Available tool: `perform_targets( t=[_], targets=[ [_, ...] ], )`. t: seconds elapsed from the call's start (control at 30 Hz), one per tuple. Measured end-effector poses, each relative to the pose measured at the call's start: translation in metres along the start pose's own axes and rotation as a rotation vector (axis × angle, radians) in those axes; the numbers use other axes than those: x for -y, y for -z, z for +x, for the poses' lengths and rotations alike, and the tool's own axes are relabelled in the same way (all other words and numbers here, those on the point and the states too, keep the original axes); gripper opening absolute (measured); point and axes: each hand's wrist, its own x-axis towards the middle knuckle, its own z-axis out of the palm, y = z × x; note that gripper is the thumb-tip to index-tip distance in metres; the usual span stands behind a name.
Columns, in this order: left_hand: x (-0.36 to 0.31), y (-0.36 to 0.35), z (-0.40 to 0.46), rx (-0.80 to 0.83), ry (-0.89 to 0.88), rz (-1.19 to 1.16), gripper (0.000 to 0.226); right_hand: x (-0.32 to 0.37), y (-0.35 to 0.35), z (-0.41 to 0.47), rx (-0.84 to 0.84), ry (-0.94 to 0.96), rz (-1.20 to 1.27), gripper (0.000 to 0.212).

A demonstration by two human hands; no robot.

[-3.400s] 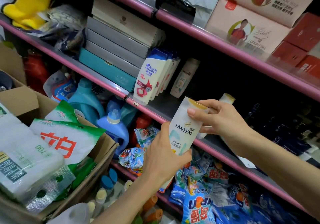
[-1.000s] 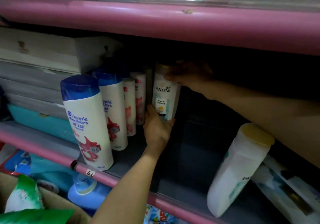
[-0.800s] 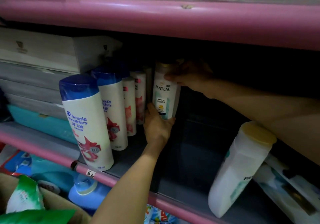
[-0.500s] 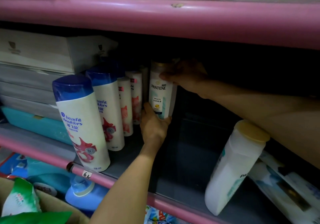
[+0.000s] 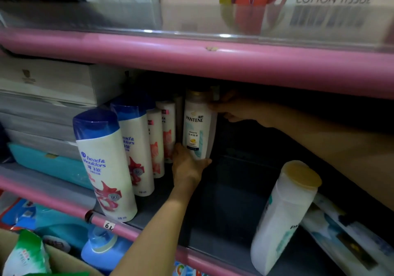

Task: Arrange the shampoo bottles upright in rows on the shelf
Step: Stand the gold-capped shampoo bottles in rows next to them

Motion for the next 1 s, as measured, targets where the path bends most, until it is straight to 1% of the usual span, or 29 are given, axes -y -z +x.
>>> perform_targets(
  t=[0.1, 0.17, 0.27, 0.37, 0.4, 0.53, 0.6, 0.63, 0.7, 0.77, 0.83, 0.87, 0.93, 1.0],
  targets=[
    [0.001, 0.010, -0.018, 0.063, 0.038, 0.012, 0.085, 0.003, 0.013, -0.024, 0.064, -0.089, -0.065, 0.026],
    [0.001, 0.018, -0.035, 0.093, -0.002, 0.021, 0.077, 0.003, 0.017, -0.049, 0.079, -0.104, -0.007, 0.025],
    [-0.006, 0.031, -0.066, 0.145, -0.004, -0.001, 0.056, -0.002, 0.017, -0.096, 0.032, -0.149, 0.143, 0.018],
    [-0.014, 0.042, -0.102, 0.215, -0.040, -0.079, 0.019, -0.004, 0.012, -0.136, -0.046, -0.177, 0.251, 0.025],
    [-0.018, 0.047, -0.113, 0.257, -0.072, -0.087, 0.020, -0.005, 0.011, -0.148, -0.071, -0.171, 0.245, 0.025],
    [-0.032, 0.058, -0.161, 0.499, -0.208, -0.147, 0.061, -0.006, 0.009, -0.193, -0.099, -0.064, 0.165, 0.028],
    [-0.036, 0.055, -0.178, 0.588, -0.201, -0.152, 0.071, -0.007, 0.007, -0.207, -0.084, -0.048, 0.134, 0.039],
    [-0.038, 0.053, -0.185, 0.616, -0.202, -0.119, 0.072, -0.008, 0.006, -0.212, -0.085, -0.037, 0.092, 0.044],
    [-0.043, 0.048, -0.195, 0.611, -0.215, -0.048, 0.066, -0.009, 0.004, -0.219, -0.111, 0.017, -0.032, 0.049],
    [-0.050, 0.044, -0.201, 0.570, -0.222, -0.030, 0.057, -0.011, 0.002, -0.222, -0.153, 0.070, -0.104, 0.048],
    [-0.056, 0.040, -0.203, 0.549, -0.195, -0.019, 0.053, -0.013, -0.001, -0.223, -0.220, 0.052, -0.148, 0.049],
    [-0.058, 0.039, -0.204, 0.539, -0.178, -0.004, 0.051, -0.014, -0.003, -0.223, -0.263, 0.020, -0.145, 0.051],
    [-0.059, 0.037, -0.204, 0.504, -0.151, 0.018, 0.049, -0.014, -0.005, -0.224, -0.329, -0.043, -0.062, 0.053],
    [-0.059, 0.038, -0.204, 0.476, -0.137, 0.026, 0.053, -0.014, -0.007, -0.225, -0.344, -0.062, -0.022, 0.052]
  ],
)
